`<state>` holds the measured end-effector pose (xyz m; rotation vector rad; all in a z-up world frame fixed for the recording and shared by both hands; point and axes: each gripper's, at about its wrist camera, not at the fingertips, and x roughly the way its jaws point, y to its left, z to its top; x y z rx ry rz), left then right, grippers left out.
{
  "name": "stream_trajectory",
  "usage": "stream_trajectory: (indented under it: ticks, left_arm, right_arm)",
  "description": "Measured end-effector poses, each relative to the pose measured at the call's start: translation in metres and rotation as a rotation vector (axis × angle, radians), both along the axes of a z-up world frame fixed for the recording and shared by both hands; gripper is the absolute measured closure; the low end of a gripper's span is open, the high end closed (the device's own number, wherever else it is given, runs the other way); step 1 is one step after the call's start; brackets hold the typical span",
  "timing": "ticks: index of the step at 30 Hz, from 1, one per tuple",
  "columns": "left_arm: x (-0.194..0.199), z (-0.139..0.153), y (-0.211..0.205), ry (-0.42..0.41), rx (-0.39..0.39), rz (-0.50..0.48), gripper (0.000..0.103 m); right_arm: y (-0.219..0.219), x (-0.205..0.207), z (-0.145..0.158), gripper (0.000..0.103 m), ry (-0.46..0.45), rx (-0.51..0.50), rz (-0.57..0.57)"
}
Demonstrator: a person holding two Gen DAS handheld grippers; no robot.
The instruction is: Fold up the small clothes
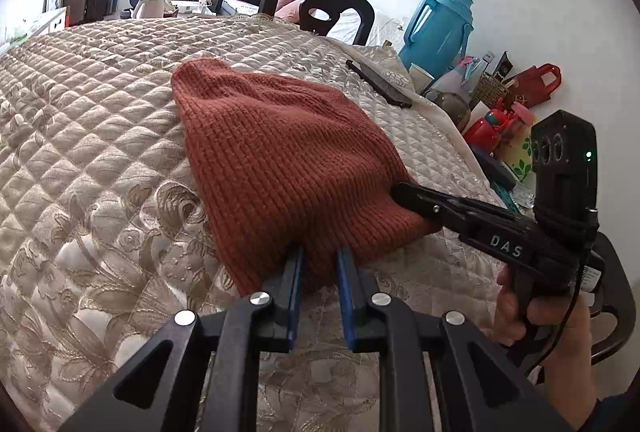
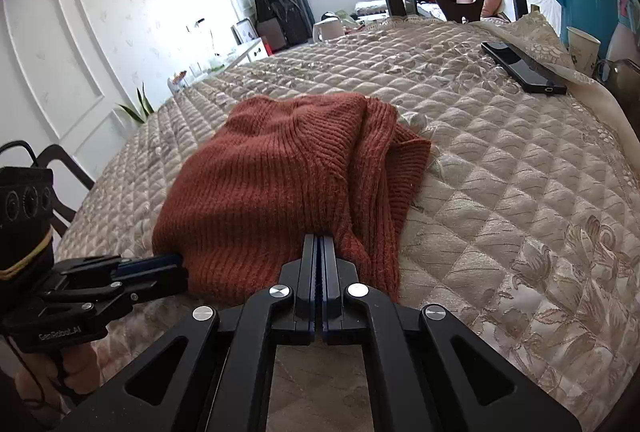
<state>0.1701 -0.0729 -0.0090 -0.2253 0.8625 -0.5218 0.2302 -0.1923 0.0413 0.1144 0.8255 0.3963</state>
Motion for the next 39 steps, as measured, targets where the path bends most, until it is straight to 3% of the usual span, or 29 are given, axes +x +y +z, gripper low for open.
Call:
stream_trajectory:
  ticks: [6, 9, 14, 22, 26, 29, 36, 39]
  left_arm:
    - [0.0, -0.001, 0.002, 0.006, -0.015, -0.001, 0.083]
    - [0.001, -0.001, 0.003, 0.006, -0.015, -0.002, 0.083]
    - [0.0, 0.0, 0.002, 0.004, -0.008, -0.002, 0.083]
    - [0.0, 0.002, -0.004, -0.006, 0.013, -0.006, 0.083]
    - [0.0, 0.002, -0.005, -0.004, 0.009, -0.007, 0.083]
    - [-0.001, 0.004, -0.004, -0.003, 0.01, -0.011, 0.083]
    - [0.009, 0.029, 0.012, -0.047, -0.032, 0.039, 0.081]
    - [0.024, 0.035, 0.017, -0.072, 0.003, 0.093, 0.081]
  right_arm:
    - [0.009, -0.017, 0.012, 0.099, -0.04, -0.001, -0.004]
    - [0.01, -0.019, 0.004, 0.098, -0.02, -0.027, -0.004]
    - [-0.007, -0.023, 0.011, 0.098, -0.028, 0.03, -0.035]
    - [0.021, -0.03, 0.016, 0.098, -0.039, 0.057, 0.063]
    - [0.031, -0.022, -0.001, 0.098, 0.014, -0.014, 0.069]
    - [0.011, -0.019, -0.003, 0.098, 0.043, 0.098, 0.039]
    - [-0.008, -0.012, 0.024, 0.098, -0.037, 0.115, -0.03]
    - [0.003, 0.001, 0.027, 0.098, -0.051, 0.105, -0.007]
